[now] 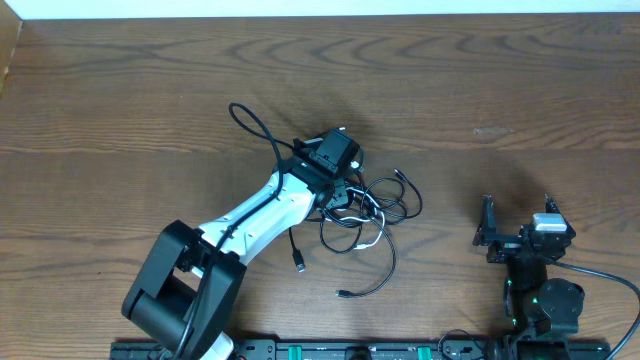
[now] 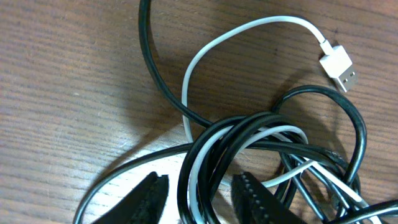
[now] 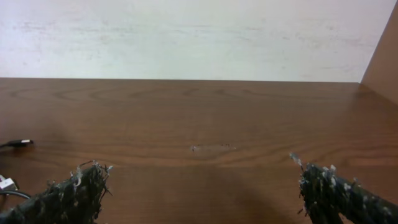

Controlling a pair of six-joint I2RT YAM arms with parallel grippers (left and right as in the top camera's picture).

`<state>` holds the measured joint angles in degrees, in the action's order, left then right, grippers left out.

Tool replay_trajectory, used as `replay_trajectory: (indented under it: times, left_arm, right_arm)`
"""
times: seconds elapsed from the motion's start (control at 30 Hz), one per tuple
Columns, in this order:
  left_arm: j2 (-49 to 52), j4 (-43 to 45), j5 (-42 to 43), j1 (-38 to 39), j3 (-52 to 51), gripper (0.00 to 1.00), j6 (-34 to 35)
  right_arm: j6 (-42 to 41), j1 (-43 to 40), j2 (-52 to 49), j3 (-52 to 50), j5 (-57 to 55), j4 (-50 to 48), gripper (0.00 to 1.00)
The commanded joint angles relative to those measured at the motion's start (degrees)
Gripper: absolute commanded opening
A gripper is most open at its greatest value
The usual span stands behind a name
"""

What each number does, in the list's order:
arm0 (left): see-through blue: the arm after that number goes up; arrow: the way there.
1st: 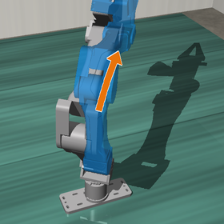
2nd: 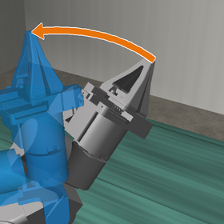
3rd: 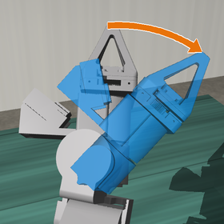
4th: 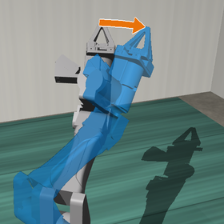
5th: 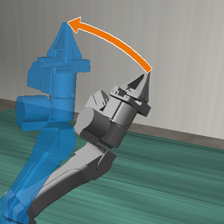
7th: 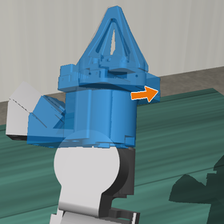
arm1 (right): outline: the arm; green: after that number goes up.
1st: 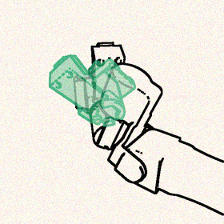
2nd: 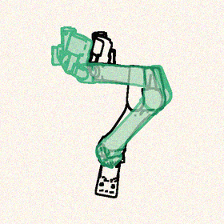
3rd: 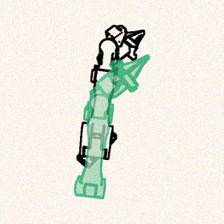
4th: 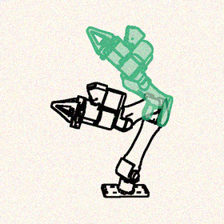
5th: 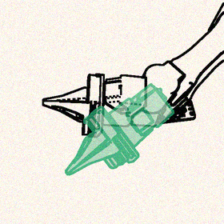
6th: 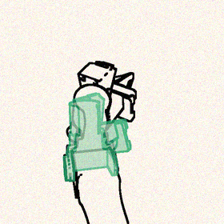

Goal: Untangle cables
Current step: 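Lower the left gripper and grasp the cable bundle center, then lift the cable bundle with the left gripper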

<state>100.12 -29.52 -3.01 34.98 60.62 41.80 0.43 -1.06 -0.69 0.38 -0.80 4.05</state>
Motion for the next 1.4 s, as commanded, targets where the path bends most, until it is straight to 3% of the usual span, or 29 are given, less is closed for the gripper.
replay_trajectory:
  times: [0.0, 0.3, 0.43, 0.6, 0.87, 1.13, 1.37]
  left_arm:
    - [0.4, 0.0, -0.9, 0.1, -0.4, 0.31, 0.1]
    - [0.4, 0.2, -0.9, 0.1, -0.4, 0.19, -0.2]
    - [0.4, 0.2, -0.9, 0.1, -0.4, 0.08, -0.2]
    - [0.2, 0.6, -0.7, 0.1, -0.3, 0.08, -2.2]
    - [-4.4, 2.1, -0.6, 0.1, 1.7, 0.08, -17.0]
    - [-18.6, 2.3, -0.7, 0.1, 1.9, 0.07, -30.3]
    - [-29.7, 2.5, -0.7, 0.1, 1.9, 0.08, -37.2]
  right_arm:
    - [-0.8, -0.5, 0.4, -0.1, 0.3, 0.3, 0.99]
    - [-0.8, -0.5, 0.4, -0.1, 0.3, 0.3, 0.99]
    - [-0.8, -0.5, 0.4, -0.1, 0.3, 0.3, 0.99]
    - [-0.8, -0.5, 0.4, -0.1, 0.3, 0.3, 0.99]
    - [-0.8, -0.5, 0.4, -0.1, 0.3, 0.3, 0.99]
    - [-0.8, -0.5, 0.4, -0.1, 0.3, 0.3, 0.99]
    - [-0.8, -0.5, 0.4, -0.1, 0.3, 0.3, 0.99]
